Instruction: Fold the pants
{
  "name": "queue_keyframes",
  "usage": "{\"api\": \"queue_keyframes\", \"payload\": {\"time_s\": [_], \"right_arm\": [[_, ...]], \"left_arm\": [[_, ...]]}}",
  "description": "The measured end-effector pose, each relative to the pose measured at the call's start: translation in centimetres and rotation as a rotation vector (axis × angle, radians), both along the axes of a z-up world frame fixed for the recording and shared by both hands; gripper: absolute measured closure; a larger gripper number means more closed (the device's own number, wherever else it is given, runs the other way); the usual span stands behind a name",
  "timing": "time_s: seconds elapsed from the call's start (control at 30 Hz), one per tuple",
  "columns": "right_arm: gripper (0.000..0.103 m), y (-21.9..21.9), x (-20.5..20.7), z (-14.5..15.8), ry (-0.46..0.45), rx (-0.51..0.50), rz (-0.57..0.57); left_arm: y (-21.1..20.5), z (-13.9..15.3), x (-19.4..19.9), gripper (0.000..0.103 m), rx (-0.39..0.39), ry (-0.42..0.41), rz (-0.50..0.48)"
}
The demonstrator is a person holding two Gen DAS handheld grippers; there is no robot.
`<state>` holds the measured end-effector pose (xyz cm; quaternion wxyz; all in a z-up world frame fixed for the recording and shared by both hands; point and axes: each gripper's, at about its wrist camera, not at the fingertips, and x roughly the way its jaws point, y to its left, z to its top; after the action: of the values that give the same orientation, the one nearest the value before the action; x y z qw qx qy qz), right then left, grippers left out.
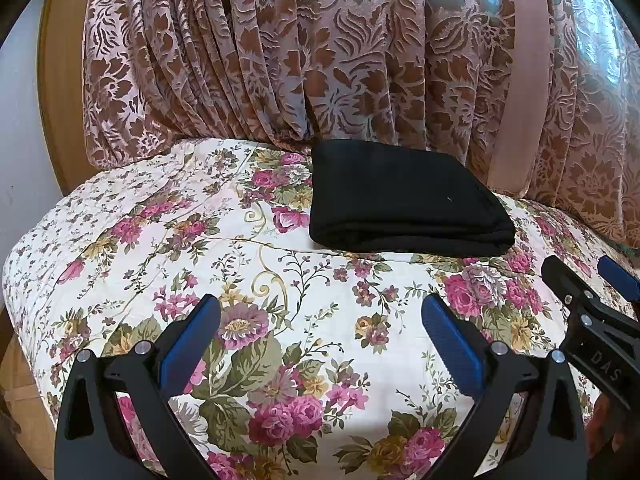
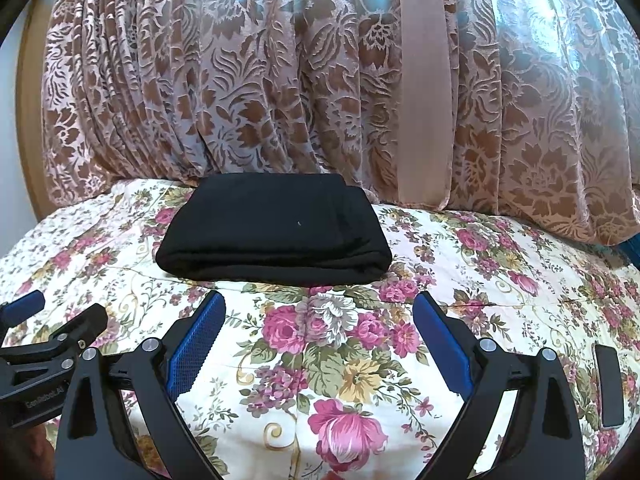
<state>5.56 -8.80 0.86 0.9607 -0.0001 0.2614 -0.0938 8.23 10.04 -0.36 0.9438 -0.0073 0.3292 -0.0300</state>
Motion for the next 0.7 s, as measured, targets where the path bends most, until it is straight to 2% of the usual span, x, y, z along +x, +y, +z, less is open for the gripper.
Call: {"api": "queue_keyframes", "payload": {"time_s": [0.7], "right_arm": [[0.009,-0.08,0.06,-0.47,0.012,0.000,-0.003]], "left_arm": [[-0.29,-0.26,0.03,0.003,0.010,0.010,0.002]]}}
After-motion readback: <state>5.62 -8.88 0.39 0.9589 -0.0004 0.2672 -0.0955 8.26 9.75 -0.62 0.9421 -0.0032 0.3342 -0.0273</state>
